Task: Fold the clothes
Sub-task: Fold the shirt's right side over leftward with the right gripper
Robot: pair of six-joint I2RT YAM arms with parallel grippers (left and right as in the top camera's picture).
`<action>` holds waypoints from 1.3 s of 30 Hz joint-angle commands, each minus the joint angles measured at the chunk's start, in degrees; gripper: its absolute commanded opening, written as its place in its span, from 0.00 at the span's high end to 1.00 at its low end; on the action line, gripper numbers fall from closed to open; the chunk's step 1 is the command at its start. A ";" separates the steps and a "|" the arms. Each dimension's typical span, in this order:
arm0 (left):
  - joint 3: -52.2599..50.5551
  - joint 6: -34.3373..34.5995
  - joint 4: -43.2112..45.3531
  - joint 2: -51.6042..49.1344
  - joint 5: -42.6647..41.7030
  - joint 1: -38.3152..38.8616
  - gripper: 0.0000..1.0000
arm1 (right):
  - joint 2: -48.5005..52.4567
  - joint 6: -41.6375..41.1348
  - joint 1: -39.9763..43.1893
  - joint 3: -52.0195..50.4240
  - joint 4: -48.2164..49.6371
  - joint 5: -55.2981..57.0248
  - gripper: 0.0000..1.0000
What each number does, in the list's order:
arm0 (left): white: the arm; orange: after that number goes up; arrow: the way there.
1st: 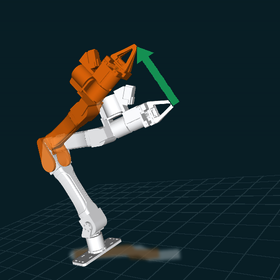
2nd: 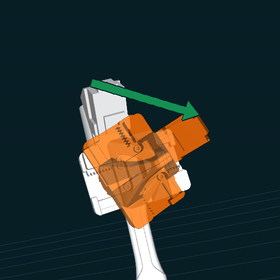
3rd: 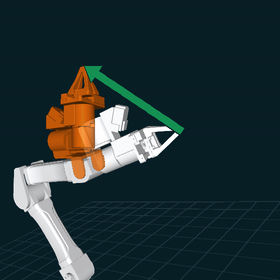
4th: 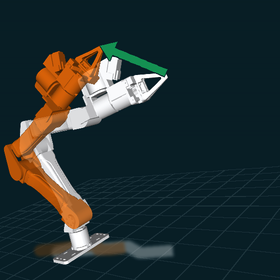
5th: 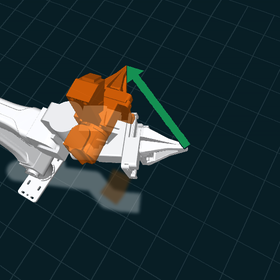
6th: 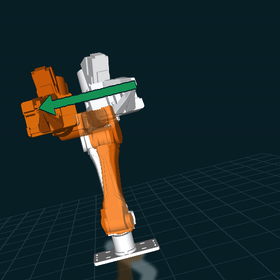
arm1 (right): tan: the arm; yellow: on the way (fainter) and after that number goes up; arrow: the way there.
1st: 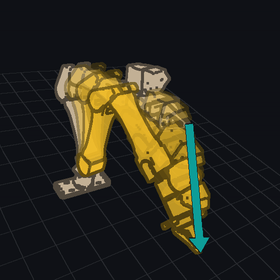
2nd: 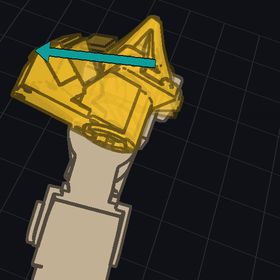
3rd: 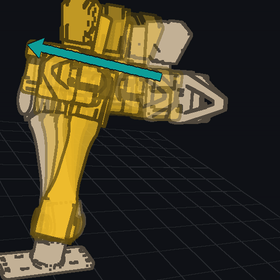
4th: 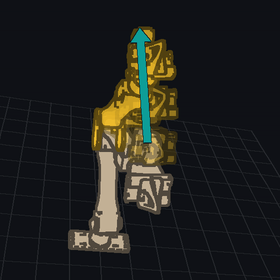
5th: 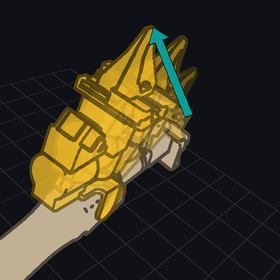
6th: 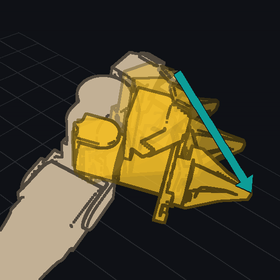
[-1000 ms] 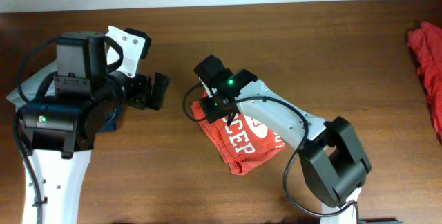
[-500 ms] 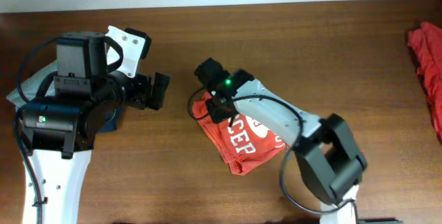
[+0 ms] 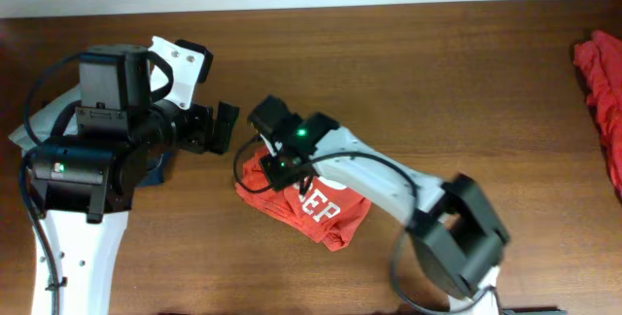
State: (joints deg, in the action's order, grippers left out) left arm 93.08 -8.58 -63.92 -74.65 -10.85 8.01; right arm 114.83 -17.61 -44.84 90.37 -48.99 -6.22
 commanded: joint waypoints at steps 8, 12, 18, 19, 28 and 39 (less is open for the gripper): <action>0.83 -0.09 -0.04 -0.07 0.42 0.07 0.01 | 0.85 1.11 -0.15 -0.87 -2.23 -10.08 0.65; 0.83 -0.09 0.02 -0.07 0.26 0.07 0.01 | -6.10 2.25 -0.04 -0.83 -3.37 -10.08 0.58; 0.83 -0.09 0.02 -0.07 0.24 0.07 0.00 | -11.82 2.10 0.35 -0.85 -4.37 -5.77 0.46; 0.83 -0.11 0.02 -0.07 0.26 0.07 0.00 | -11.26 1.75 1.11 -1.03 -4.11 -4.39 0.51; 0.83 -0.09 1.53 0.04 2.08 0.07 0.01 | 3.76 -7.30 2.97 -1.70 1.11 -5.31 0.96; 0.83 -0.09 1.57 1.07 6.23 0.07 0.01 | -0.76 8.26 0.66 -1.60 4.46 -39.50 0.96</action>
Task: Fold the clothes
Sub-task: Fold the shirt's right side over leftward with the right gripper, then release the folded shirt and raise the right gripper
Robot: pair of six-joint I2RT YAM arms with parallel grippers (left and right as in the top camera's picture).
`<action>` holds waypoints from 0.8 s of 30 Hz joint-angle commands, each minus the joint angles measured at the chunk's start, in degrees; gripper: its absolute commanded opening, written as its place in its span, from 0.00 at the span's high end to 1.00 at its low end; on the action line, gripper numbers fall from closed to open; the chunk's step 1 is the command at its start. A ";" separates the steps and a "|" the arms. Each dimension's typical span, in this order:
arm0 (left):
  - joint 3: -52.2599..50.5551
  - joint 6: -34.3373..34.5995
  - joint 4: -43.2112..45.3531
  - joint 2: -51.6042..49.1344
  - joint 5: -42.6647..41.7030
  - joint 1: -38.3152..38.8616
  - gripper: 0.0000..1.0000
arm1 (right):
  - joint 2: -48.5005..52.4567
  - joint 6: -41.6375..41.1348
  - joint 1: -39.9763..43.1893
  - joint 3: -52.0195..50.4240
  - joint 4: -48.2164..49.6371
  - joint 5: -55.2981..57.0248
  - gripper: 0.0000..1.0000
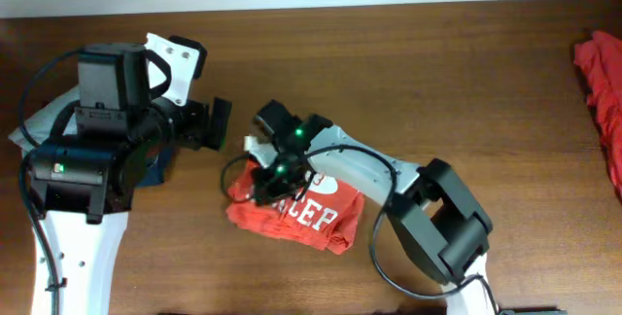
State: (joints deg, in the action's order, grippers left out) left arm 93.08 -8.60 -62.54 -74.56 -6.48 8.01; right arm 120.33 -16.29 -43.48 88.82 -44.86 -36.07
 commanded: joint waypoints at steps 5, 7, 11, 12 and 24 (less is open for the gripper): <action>0.83 -0.07 0.17 0.98 1.84 0.07 0.01 | -10.58 7.37 3.17 -0.04 -2.43 -2.36 0.96; 0.83 -0.04 0.17 0.98 1.77 0.07 0.01 | -11.72 3.04 7.28 -0.02 -5.68 5.42 0.96; 0.83 -0.09 0.90 0.81 -3.98 0.07 0.01 | -11.89 2.82 17.05 -0.07 -13.57 13.57 0.96; 0.83 -0.09 1.22 0.50 -4.55 0.07 0.01 | -11.76 4.20 18.73 -0.07 -15.52 15.52 0.96; 0.76 0.35 -0.02 -7.48 -4.26 0.07 0.01 | -10.32 18.91 20.57 -18.60 -6.12 17.46 0.96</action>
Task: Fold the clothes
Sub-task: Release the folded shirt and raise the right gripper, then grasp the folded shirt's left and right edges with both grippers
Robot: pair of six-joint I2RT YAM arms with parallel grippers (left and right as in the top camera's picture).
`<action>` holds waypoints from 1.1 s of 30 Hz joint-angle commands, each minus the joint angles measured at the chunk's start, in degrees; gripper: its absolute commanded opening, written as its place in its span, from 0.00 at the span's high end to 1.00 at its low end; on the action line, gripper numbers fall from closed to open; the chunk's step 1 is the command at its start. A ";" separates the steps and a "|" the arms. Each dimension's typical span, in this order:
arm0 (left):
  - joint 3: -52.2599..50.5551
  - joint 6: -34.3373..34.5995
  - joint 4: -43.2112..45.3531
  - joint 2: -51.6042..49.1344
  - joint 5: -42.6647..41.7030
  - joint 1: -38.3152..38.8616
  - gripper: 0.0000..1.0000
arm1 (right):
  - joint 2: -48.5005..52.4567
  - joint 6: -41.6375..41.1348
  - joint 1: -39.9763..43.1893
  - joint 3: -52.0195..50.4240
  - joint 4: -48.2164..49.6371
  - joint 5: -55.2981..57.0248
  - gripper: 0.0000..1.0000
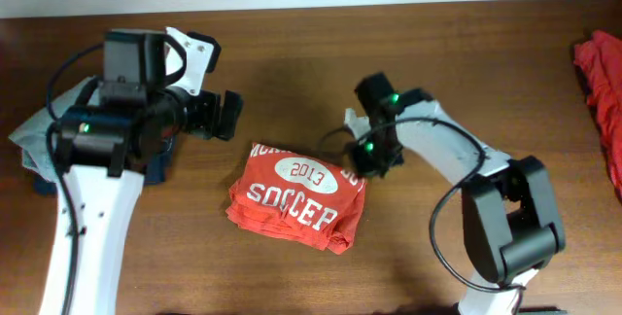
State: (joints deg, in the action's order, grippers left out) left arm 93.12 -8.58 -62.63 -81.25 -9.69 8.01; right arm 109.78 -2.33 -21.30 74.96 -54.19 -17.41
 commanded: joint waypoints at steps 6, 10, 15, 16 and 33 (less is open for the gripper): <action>0.72 0.35 0.04 -0.83 -1.07 0.07 0.01 | 0.26 -0.59 -0.70 -8.81 9.46 5.92 0.95; 0.72 0.35 -0.02 -0.83 -1.07 0.07 0.01 | 0.26 -13.86 2.47 -8.81 6.97 23.10 0.96; 0.72 0.33 -0.28 -0.83 -1.55 0.07 0.01 | 0.15 -19.10 10.64 -8.61 2.29 25.20 0.96; 0.72 0.35 -0.26 -0.83 -1.95 0.07 0.01 | -0.02 -18.58 11.54 -8.44 1.84 23.80 0.96; -1.64 -3.65 -0.31 -24.79 -16.00 10.88 0.71 | -17.51 -13.99 12.57 -7.21 -1.14 0.02 0.96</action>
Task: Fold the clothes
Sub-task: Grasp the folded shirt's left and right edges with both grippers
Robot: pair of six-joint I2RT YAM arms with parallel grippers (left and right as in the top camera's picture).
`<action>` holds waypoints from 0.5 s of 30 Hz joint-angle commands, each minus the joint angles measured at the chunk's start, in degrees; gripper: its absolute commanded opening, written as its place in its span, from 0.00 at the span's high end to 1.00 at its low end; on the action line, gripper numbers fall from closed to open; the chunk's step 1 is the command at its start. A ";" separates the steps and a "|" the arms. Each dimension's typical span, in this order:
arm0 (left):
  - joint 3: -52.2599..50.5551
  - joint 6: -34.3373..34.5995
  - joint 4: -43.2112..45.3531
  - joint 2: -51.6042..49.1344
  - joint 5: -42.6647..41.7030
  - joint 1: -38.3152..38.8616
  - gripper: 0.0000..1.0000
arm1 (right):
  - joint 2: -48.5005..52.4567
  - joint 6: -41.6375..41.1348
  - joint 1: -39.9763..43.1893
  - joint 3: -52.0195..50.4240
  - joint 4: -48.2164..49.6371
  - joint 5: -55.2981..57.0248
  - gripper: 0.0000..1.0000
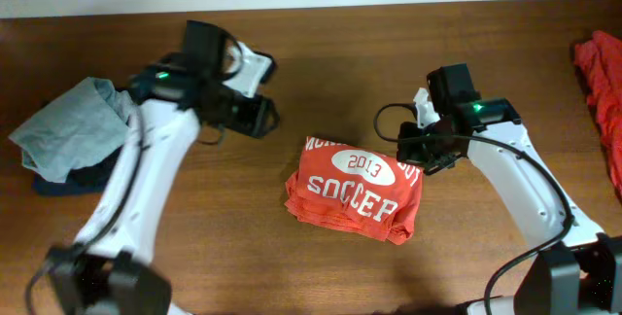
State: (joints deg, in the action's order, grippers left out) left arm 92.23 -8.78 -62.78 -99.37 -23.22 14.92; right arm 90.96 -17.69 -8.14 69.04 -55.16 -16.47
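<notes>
A folded red shirt (352,191) with "SOCCER 2013" in white lies flat on the wooden table, a little right of the middle. My right gripper (412,150) sits at the shirt's upper right corner and looks shut on that edge. My left gripper (264,117) hovers over bare wood up and to the left of the shirt, apart from it. Its fingers look spread, with nothing between them.
A pile of grey and dark blue clothes (68,135) lies at the left edge of the table (321,43). Another red garment (604,91) hangs at the far right edge. A black cable loops beside the right wrist.
The folded shirt now lies further right, with the right gripper still at its upper right corner and also further right. The left arm has reached rightward, uncovering the grey pile.
The right gripper was first down on the crumpled red shirt at the middle left, and still on it a moment later. Then the shirt lay as a flat rectangle, logo up, with the gripper at its right edge. Now shirt and gripper are further right.
</notes>
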 commanded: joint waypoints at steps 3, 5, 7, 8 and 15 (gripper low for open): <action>-0.74 -5.97 -0.66 -12.81 -0.81 6.93 0.82 | 2.84 1.36 -0.57 -3.04 0.02 -0.94 0.96; -0.74 -5.97 -0.66 -16.28 1.81 8.26 0.83 | 3.67 1.40 -0.61 -4.13 1.11 -1.46 0.96; -0.74 -6.36 -0.61 -18.88 2.67 8.96 0.82 | 4.31 3.45 -1.09 -5.75 3.89 -3.23 0.96; -0.74 -6.88 -0.46 -20.48 2.64 9.11 0.83 | 4.83 4.68 -1.44 -6.82 6.01 -4.15 0.96; -0.74 -7.34 0.39 -29.77 8.63 9.20 0.87 | 10.67 2.67 -2.75 -12.41 9.97 -3.58 0.96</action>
State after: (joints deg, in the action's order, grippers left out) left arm 91.77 -15.42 -62.50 -126.17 -19.22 24.25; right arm 99.57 -14.79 -10.61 58.17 -44.88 -19.64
